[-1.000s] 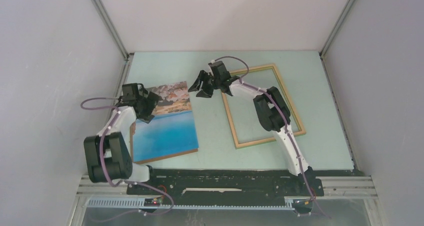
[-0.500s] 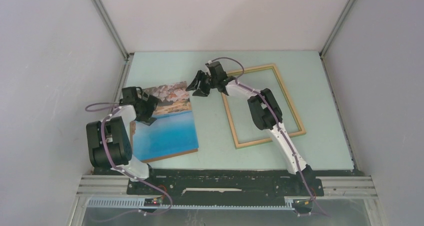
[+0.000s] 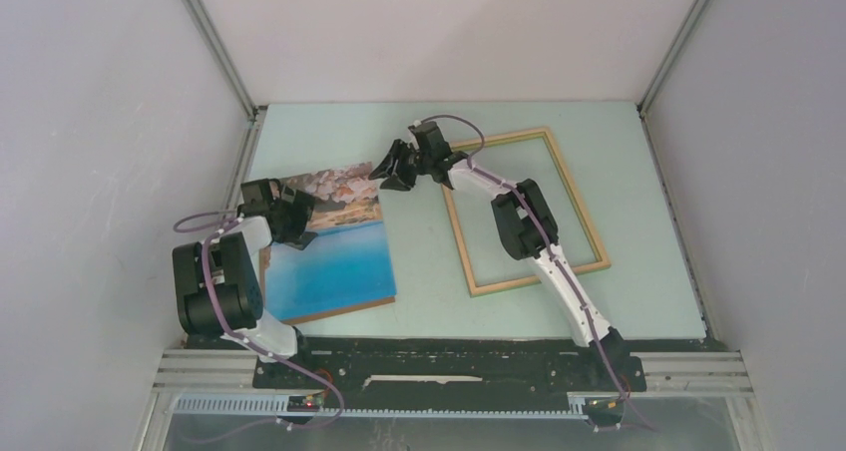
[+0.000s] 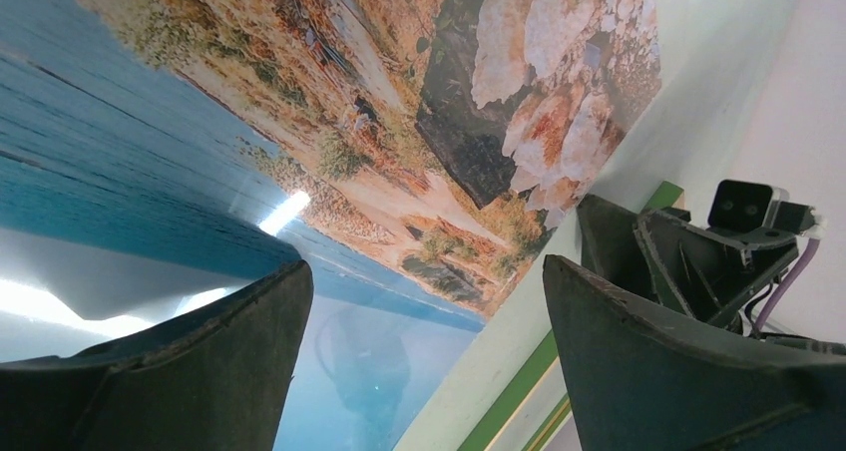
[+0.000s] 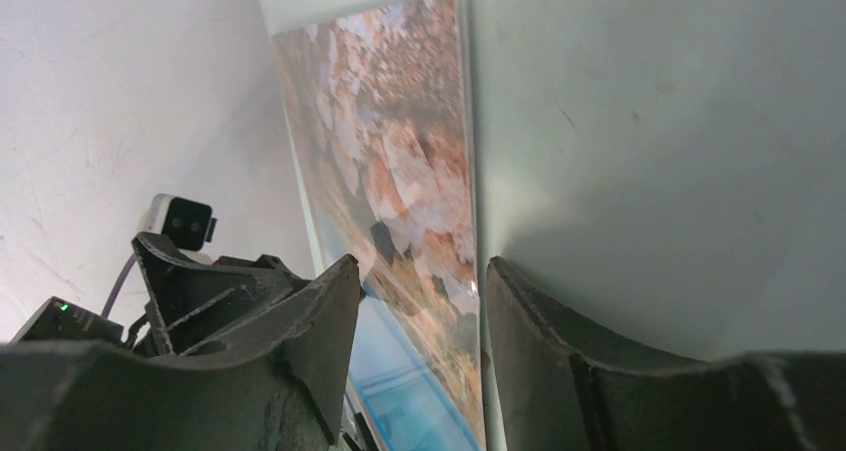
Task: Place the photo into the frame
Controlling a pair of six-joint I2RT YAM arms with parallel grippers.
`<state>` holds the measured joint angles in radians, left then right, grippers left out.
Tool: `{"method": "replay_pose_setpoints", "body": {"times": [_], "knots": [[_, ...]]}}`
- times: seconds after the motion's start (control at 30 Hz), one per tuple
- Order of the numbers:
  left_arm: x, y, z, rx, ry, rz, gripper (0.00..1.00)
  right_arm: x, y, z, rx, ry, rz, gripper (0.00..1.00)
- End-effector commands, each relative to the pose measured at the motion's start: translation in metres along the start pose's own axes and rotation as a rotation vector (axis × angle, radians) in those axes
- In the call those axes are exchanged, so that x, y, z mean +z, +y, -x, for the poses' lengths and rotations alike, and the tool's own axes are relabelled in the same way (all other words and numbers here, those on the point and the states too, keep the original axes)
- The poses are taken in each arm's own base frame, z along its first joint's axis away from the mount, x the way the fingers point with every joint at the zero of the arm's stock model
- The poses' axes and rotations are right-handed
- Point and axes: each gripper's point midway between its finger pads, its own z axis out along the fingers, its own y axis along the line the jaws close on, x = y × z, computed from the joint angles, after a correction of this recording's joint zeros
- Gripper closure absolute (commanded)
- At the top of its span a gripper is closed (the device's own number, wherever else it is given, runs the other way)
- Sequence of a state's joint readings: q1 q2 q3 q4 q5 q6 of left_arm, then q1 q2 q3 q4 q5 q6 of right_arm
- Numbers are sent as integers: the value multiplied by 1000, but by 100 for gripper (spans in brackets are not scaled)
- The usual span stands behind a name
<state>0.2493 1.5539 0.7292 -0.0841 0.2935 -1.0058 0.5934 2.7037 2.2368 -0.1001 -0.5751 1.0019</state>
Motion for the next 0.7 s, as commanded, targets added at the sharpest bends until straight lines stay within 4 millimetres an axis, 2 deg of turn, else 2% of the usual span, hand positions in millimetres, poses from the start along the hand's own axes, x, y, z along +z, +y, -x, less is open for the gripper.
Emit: {"method": "replay_pose_setpoints", "body": {"times": [0.0,0.37,0.67], "knots": [[6,36,-12,-24,26,112,4,8,14,10,-12,7,71,43],[9,41,-13,-24,35,131,5,9,20,13,-23,1,95,45],[9,43,-13,-21,34,138,5,-5,52,17,-117,-27,147,46]]}}
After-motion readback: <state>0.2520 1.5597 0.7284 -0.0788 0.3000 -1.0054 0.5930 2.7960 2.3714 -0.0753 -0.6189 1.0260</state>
